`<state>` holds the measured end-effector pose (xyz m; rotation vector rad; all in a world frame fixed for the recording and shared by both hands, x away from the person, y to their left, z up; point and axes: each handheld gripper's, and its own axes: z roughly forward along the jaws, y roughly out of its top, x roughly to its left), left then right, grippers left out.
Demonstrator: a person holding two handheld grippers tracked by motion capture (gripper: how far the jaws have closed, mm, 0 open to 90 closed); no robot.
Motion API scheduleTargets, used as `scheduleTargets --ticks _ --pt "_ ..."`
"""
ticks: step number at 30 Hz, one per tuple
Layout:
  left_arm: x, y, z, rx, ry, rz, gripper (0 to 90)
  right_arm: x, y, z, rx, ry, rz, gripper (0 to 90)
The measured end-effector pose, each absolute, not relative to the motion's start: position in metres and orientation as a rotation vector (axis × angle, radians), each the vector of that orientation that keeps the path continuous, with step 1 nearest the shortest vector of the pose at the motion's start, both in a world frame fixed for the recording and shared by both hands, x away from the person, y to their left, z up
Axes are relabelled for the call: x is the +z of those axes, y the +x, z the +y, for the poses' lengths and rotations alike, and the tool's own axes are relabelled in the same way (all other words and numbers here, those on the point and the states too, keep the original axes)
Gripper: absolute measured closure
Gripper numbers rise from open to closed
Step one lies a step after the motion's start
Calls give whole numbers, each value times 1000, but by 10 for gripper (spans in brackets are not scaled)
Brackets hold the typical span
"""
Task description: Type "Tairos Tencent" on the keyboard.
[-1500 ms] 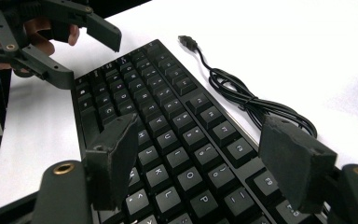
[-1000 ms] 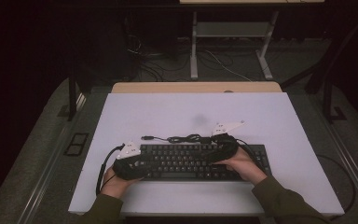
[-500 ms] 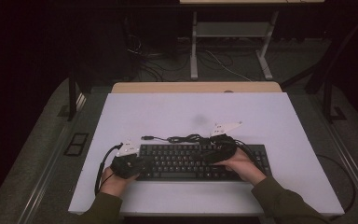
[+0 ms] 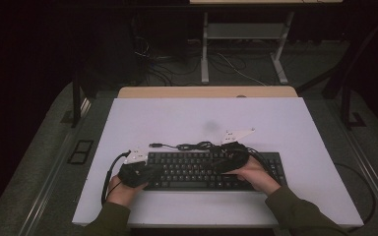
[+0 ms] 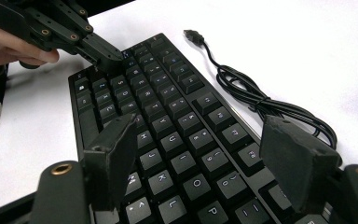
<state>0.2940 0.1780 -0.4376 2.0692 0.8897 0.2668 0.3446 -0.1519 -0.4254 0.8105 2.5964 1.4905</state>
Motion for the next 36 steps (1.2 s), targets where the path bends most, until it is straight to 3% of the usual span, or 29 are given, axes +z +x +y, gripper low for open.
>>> scheduleTargets --ticks 22,36 --pt "-436 293 177 251 2078 883 890 -425 345 -153 1493 817 2595 273" --pt "-430 291 176 245 2039 868 754 -425 345 -154 1492 826 2596 279"
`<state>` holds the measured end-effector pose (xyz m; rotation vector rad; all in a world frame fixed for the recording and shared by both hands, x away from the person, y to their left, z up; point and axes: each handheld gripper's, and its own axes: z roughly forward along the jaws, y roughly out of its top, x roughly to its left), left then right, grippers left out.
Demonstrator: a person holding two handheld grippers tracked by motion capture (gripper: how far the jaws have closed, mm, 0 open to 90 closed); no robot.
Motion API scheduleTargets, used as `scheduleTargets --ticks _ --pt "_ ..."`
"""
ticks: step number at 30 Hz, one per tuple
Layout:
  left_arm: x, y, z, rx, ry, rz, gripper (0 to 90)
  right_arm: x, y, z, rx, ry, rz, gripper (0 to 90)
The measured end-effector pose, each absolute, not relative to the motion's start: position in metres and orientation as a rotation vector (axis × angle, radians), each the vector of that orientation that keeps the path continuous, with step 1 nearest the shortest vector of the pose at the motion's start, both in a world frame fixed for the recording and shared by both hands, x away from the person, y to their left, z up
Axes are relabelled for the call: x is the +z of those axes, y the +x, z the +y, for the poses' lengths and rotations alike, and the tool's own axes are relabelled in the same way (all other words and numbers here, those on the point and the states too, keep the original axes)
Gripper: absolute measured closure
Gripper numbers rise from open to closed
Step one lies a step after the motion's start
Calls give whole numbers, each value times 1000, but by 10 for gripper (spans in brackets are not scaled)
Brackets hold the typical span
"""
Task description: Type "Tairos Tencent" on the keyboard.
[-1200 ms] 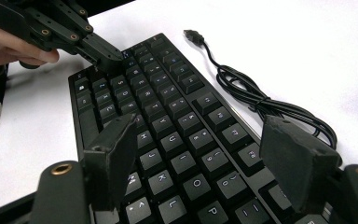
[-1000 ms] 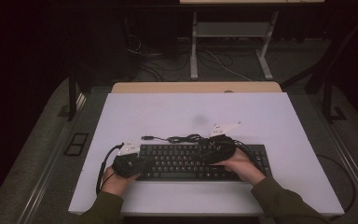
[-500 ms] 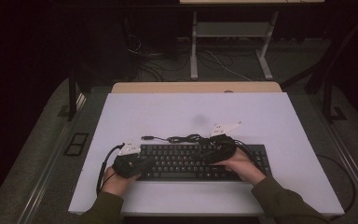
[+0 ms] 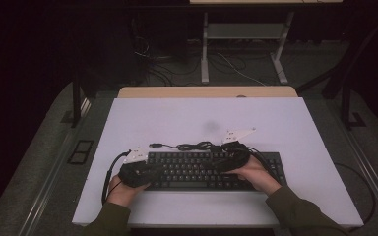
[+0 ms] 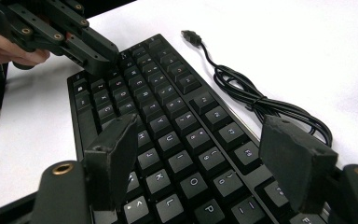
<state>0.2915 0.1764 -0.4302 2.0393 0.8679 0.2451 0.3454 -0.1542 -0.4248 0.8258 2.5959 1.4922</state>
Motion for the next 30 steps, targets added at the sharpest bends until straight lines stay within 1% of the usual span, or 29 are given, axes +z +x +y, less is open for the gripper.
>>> scheduleTargets --ticks 3,7,13,18,23,30 --pt "-429 291 176 246 2027 868 710 -425 345 -154 1495 824 2597 282" --pt "-428 290 175 243 2021 860 652 -425 345 -153 1500 821 2602 310" --pt "-428 290 172 243 2015 844 498 -424 344 -153 1506 817 2595 368" --pt "-428 291 170 246 2001 844 356 -425 344 -153 1510 816 2596 474" --pt "-428 292 168 252 1986 851 243 -425 344 -151 1509 811 2602 571" --pt "-429 293 166 251 1980 850 163 -426 346 -150 1516 807 2619 684"
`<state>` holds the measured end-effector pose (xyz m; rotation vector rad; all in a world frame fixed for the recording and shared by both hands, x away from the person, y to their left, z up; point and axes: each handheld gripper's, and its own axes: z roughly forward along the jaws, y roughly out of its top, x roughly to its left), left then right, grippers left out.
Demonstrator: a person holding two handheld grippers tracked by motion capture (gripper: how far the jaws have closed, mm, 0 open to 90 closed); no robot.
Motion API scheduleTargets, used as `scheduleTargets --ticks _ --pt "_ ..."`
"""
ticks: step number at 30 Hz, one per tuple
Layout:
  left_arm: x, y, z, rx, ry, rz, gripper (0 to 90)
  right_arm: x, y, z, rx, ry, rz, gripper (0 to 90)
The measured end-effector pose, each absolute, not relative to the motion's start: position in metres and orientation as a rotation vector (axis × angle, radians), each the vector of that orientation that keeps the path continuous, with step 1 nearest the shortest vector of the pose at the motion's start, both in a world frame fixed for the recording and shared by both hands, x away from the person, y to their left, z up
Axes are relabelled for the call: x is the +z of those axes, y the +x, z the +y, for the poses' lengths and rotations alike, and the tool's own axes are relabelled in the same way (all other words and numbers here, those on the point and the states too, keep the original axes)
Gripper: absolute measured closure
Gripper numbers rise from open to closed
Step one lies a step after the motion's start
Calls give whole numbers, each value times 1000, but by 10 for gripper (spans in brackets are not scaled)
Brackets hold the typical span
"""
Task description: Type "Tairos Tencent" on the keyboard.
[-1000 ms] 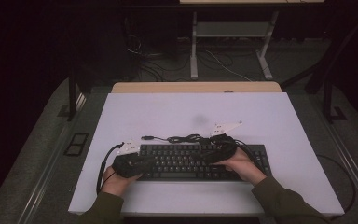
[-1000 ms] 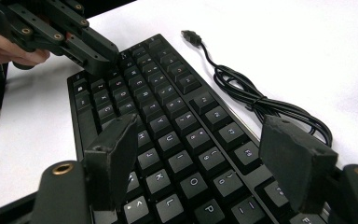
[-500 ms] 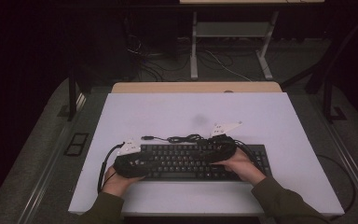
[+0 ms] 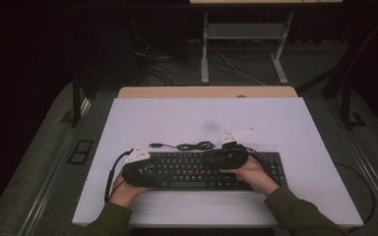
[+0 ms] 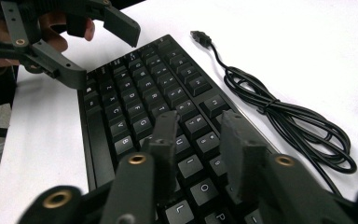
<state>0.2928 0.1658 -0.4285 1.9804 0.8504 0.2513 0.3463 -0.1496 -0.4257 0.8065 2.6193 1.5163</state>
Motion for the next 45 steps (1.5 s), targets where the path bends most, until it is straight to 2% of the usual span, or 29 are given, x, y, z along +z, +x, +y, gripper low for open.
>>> scheduleTargets --ticks 14,19,45 --pt "-428 294 160 266 1972 849 83 -426 351 -145 1508 786 2662 893" --pt "-429 295 159 261 1975 852 3 -428 351 -143 1464 766 2696 895" --pt "-434 295 155 232 1998 841 0 -437 349 -132 1322 738 2749 895"
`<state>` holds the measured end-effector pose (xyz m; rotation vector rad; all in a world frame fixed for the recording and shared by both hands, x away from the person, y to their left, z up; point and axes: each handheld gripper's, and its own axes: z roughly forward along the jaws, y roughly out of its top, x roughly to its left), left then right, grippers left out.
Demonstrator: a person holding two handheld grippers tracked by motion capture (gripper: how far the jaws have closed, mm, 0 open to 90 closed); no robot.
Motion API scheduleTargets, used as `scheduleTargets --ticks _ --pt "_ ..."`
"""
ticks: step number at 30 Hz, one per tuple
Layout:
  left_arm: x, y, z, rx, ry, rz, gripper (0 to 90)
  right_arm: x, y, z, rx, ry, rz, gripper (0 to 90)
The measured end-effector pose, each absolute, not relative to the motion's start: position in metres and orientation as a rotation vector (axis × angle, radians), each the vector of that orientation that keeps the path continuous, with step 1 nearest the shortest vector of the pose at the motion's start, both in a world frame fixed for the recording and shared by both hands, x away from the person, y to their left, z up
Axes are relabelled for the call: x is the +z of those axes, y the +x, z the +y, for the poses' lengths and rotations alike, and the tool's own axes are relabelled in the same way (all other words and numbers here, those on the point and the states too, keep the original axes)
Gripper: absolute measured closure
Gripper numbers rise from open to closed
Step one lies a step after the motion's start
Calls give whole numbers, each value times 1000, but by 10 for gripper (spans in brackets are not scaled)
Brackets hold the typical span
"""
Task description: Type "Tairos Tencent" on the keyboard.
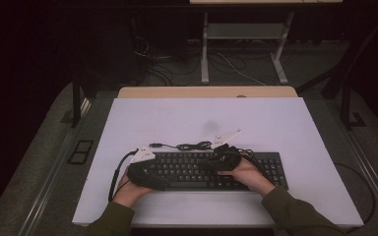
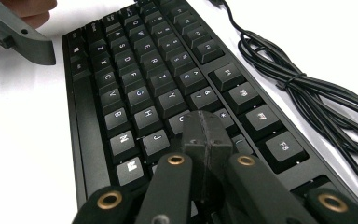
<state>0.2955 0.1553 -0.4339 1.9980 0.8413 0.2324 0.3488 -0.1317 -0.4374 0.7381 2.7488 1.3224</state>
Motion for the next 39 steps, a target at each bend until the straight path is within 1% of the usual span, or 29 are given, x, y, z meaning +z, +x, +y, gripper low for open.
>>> scheduleTargets --ticks 32,36,39 --pt "-433 295 154 242 2006 833 0 -435 348 -133 1323 732 2747 894" --pt "-433 295 153 242 2003 835 0 -434 348 -134 1349 734 2737 868" --pt "-433 296 153 244 2002 831 0 -432 348 -136 1374 741 2727 826"
